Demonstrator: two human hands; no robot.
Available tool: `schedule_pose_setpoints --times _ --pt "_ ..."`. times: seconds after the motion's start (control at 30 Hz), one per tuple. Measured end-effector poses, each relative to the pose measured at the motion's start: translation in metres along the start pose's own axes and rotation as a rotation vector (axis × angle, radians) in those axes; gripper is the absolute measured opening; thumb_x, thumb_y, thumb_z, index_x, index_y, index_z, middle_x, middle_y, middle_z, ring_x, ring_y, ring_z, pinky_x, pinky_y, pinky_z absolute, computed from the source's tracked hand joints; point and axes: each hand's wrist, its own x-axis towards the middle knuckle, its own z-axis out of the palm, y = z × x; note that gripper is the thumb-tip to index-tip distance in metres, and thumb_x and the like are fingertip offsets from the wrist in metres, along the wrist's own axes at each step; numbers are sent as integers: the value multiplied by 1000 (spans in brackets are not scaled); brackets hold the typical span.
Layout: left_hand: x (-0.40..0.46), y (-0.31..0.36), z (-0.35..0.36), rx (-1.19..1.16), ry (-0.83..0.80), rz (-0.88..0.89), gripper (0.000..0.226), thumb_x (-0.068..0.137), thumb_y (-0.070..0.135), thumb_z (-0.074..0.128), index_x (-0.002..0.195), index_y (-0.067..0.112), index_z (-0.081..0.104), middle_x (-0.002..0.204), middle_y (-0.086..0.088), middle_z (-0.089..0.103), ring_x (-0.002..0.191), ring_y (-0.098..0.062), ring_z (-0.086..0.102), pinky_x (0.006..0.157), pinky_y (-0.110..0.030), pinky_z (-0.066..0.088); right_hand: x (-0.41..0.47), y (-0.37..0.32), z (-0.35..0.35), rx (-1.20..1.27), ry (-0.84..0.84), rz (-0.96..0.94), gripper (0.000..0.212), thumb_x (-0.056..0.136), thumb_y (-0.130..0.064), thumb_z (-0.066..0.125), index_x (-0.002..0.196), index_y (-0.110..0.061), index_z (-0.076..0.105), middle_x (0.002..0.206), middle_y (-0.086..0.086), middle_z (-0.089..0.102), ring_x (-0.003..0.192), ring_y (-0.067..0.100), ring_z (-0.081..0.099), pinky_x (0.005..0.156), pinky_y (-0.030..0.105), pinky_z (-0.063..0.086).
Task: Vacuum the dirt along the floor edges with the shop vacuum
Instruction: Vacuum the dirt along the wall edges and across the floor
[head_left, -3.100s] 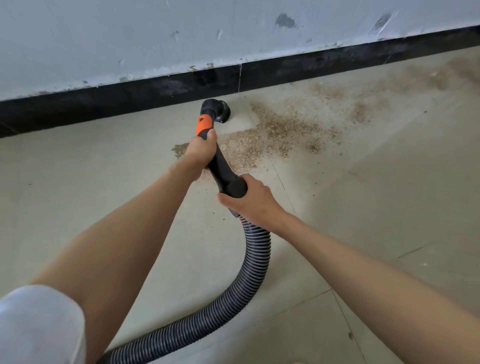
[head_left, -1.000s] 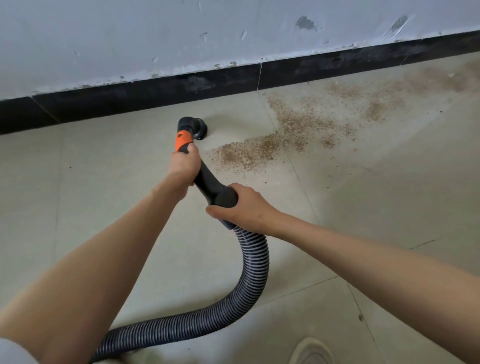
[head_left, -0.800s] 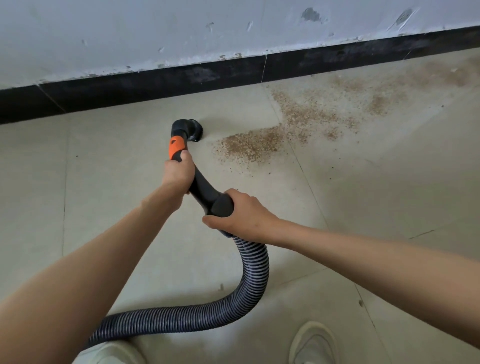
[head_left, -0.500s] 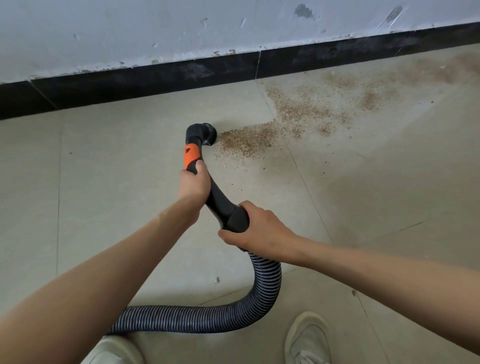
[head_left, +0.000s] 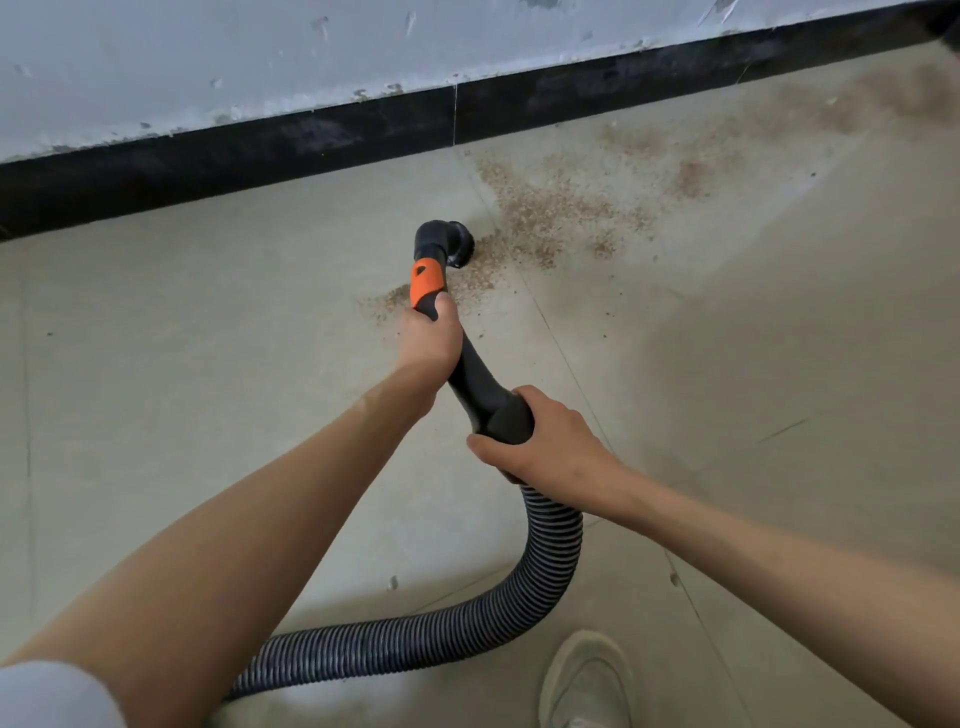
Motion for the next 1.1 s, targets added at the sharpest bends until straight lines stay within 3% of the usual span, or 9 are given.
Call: schedule_pose_setpoints --times 0.17,0.5,0.57,0.7,0.83,0.97,1.1 --pt "12 13 25 49 -53 15 49 99 39 31 133 3 34 95 -7 47 82 -21 48 56 -28 36 9 12 -11 59 61 20 33 79 -45 68 98 -25 51 77 -11 60 66 2 57 62 21 47" --pt "24 15 14 52 -55 7 48 99 38 30 133 4 35 95 -6 48 84 -20 50 66 -30 39 18 0 -9 60 26 11 36 79 -45 67 101 -24 50 78 -8 62 67 3 58 58 20 46" --pt "25 11 0 11 -43 -7 42 97 36 33 125 6 40 87 -4 47 77 -17 49 60 -28 40 16 -8 -3 54 -13 3 37 81 -45 67 104 -23 48 81 -8 62 69 3 58 60 22 47" --pt "25 0 -42 -32 37 -71 26 94 35 39 97 10 45 83 -5 47 78 -20 49 63 -29 41 13 -31 22 27 -131 -41 41 81 -45 66 108 -21 45 87 -3 66 76 12 65 71 31 53" --pt "29 -12 -91 0 193 -59 26 94 31 41 103 7 41 76 -2 42 86 -23 47 68 -28 38 11 -57 50 8 -243 -119 42 83 -45 66 108 -20 43 86 -2 67 76 12 65 68 30 52" --pt "30 -22 -125 1 217 -93 49 96 38 37 129 3 40 102 -9 48 97 -28 51 76 -33 40 8 -74 69 -29 -322 -149 48 85 -51 64 112 -17 43 86 -5 64 78 11 62 67 27 48" --pt "18 -40 -131 -17 220 -111 50 97 38 34 131 2 39 100 -9 48 92 -25 49 75 -33 40 9 -77 84 -86 -335 -143 49 91 -58 50 109 -13 47 95 1 58 86 18 57 69 30 43"
